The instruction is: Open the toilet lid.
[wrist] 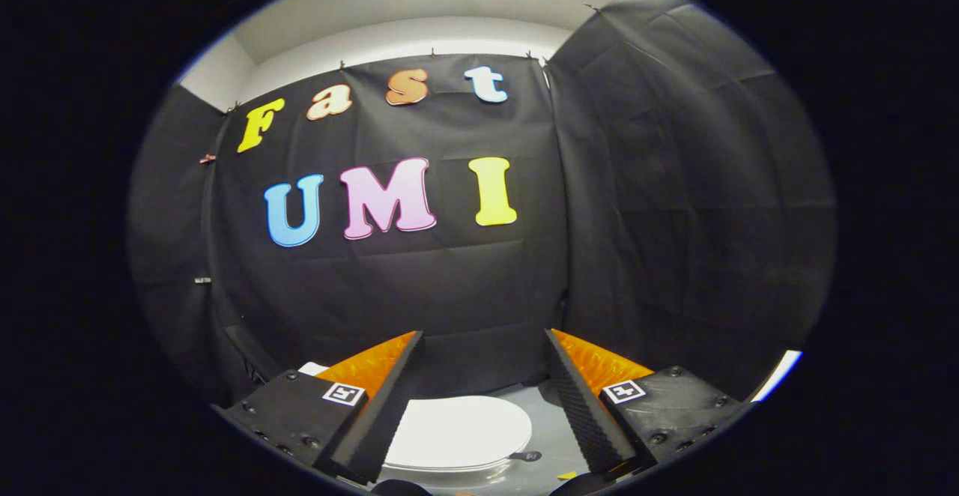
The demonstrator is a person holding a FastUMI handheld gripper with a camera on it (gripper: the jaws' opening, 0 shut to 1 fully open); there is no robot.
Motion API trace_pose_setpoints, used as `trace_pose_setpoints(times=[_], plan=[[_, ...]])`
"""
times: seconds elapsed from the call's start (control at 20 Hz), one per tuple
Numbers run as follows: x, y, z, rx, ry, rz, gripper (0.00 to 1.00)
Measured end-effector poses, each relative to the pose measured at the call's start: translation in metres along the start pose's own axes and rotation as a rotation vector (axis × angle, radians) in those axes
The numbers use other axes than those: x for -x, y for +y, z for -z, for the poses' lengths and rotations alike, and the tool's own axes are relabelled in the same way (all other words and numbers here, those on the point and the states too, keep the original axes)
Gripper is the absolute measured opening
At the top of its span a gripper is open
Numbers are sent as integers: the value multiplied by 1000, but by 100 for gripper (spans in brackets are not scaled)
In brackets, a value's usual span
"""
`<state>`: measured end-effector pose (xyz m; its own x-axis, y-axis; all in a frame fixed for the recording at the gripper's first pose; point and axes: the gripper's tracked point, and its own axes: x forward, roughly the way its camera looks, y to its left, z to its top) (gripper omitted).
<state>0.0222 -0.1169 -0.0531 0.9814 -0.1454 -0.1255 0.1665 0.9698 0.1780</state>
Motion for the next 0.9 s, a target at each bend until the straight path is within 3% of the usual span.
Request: trace_pose_setpoints(times=[0.35,0.9], plan=[[-52,-55,68,-186,143,28,99],[-107,-133,251,-389,509,140,98]])
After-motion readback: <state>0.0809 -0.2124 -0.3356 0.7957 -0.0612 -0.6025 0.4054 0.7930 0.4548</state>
